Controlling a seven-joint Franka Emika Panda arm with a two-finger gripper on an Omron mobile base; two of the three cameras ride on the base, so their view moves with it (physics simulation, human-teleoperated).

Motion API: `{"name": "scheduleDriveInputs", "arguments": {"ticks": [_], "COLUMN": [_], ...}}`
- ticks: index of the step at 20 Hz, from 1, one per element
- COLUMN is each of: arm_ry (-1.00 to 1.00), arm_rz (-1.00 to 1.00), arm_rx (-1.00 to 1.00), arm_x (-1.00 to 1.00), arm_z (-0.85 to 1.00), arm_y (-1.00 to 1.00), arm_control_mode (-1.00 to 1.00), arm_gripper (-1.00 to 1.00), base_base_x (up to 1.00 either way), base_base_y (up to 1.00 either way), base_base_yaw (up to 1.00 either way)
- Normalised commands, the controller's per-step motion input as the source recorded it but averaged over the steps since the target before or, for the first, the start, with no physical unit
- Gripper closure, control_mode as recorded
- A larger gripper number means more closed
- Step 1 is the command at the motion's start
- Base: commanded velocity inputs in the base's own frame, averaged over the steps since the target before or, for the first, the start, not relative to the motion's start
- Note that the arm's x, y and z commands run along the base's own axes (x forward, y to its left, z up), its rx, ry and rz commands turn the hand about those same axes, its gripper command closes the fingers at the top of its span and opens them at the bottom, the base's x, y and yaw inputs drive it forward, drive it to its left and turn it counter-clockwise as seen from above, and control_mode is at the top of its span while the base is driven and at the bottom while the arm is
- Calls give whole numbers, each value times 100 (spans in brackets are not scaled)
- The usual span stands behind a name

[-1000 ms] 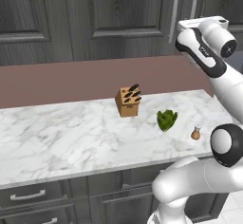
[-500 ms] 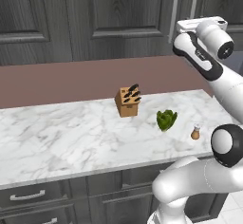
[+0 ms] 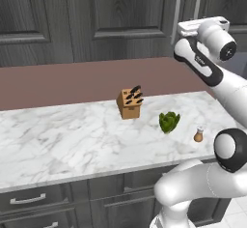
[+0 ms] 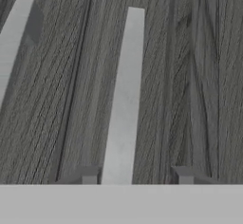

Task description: Pick the pan from the cabinet and place it on the stove. Then turn on the stove burner for the pan.

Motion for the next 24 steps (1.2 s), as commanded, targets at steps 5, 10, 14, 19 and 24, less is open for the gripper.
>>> {"name": "scheduleDriveInputs", "arguments": {"ticks": [5, 10, 14, 19, 24], "arm_ry": [12, 16, 13, 14, 15], "arm_rz": [0, 2, 5, 5, 4], "arm_rx": [-1, -1, 0, 0, 0], "arm_x": [0, 0, -3, -15, -27], "arm_z": [0, 0, 0, -5, -6], "arm_y": [25, 11, 0, 0, -3], "arm_control_mode": [-100, -100, -100, -100, -100], "arm_gripper": [100, 100, 100, 100, 100], "base_base_x": [0, 0, 0, 0, 0], "base_base_y": [0, 0, 0, 0, 0], "base_base_yaw": [0, 0, 0, 0, 0]}}
